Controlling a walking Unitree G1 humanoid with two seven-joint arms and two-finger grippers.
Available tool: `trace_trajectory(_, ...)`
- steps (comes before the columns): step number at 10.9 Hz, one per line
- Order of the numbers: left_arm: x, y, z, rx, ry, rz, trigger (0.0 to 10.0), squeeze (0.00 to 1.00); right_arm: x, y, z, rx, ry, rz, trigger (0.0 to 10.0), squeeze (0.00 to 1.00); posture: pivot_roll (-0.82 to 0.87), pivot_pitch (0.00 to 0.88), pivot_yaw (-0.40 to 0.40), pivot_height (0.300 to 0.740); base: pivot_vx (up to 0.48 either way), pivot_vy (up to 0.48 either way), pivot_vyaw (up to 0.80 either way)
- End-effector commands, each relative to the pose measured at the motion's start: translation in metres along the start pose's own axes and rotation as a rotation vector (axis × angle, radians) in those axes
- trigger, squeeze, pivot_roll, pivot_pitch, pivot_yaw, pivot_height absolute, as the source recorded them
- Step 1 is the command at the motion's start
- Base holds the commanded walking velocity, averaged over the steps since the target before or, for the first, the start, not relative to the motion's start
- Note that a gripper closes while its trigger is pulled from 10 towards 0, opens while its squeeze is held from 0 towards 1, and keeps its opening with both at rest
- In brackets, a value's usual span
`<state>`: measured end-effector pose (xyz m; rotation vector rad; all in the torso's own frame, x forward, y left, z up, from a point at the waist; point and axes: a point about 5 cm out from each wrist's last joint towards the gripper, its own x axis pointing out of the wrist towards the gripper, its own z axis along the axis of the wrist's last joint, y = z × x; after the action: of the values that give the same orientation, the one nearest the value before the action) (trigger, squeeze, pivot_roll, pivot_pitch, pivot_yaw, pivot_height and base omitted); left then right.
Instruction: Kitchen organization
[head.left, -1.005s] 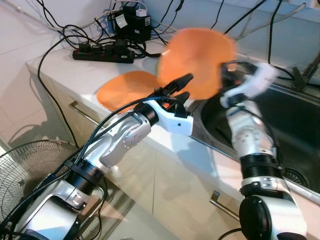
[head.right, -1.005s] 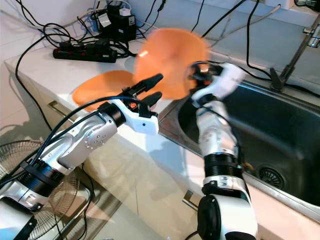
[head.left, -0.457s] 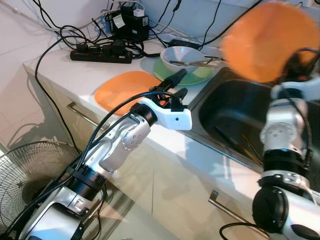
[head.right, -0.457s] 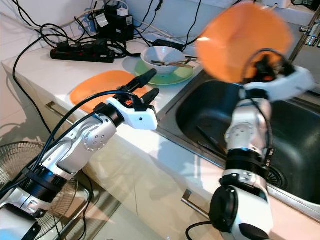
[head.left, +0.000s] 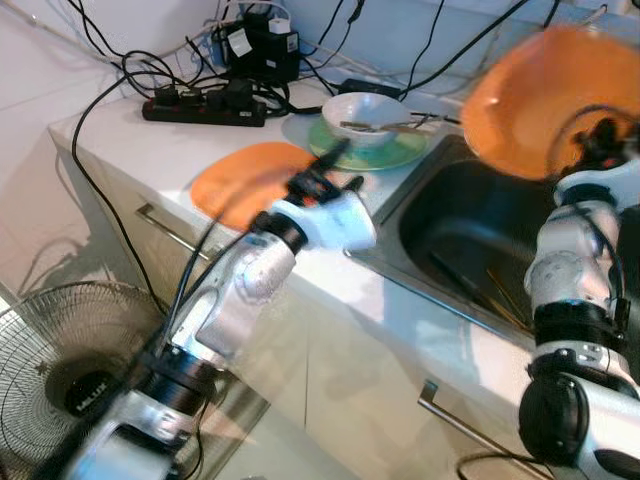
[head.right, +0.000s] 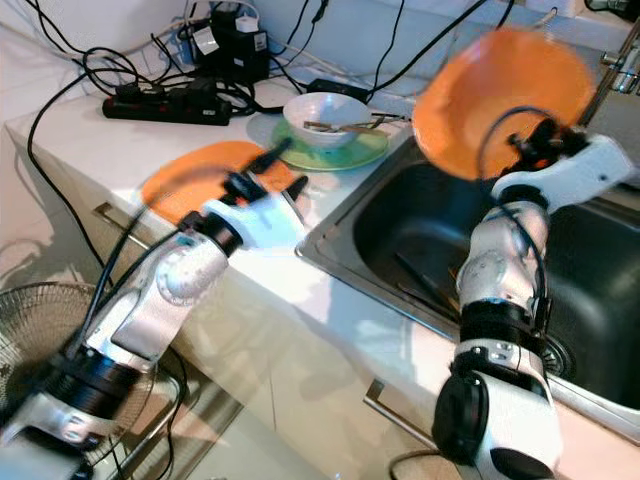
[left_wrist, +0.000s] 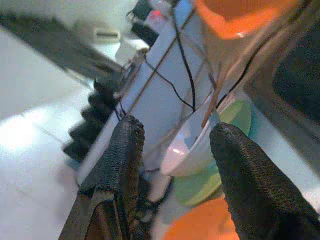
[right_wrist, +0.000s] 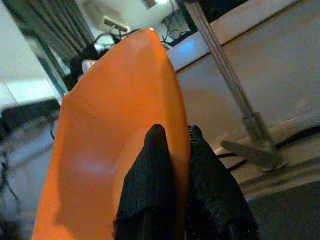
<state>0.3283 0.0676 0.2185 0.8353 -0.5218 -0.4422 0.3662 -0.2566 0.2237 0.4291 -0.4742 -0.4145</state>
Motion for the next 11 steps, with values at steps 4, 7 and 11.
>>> trace_trajectory(4, -0.003, -0.005, 0.008, -0.477, 0.029, -0.021, 10.0, 0.0, -0.003, -0.007, -0.015, -0.543, 0.03, -0.005, 10.0, 0.0, 0.23, 0.0, -0.028, 0.74, 0.0, 0.0, 0.0)
trace_trajectory(7, -0.007, -0.01, 0.007, -0.539, 0.06, -0.102, 10.0, 0.0, -0.006, -0.013, -0.027, -0.733, 0.066, -0.021, 10.0, 0.0, 0.23, 0.0, -0.033, 0.74, 0.0, 0.0, 0.0)
trace_trajectory(11, -0.007, -0.018, 0.005, -0.727, 0.121, -0.176, 10.0, 0.0, -0.029, -0.006, -0.08, -0.855, 0.395, 0.211, 10.0, 0.0, 0.24, 0.0, -0.04, 0.74, 0.0, 0.0, 0.0)
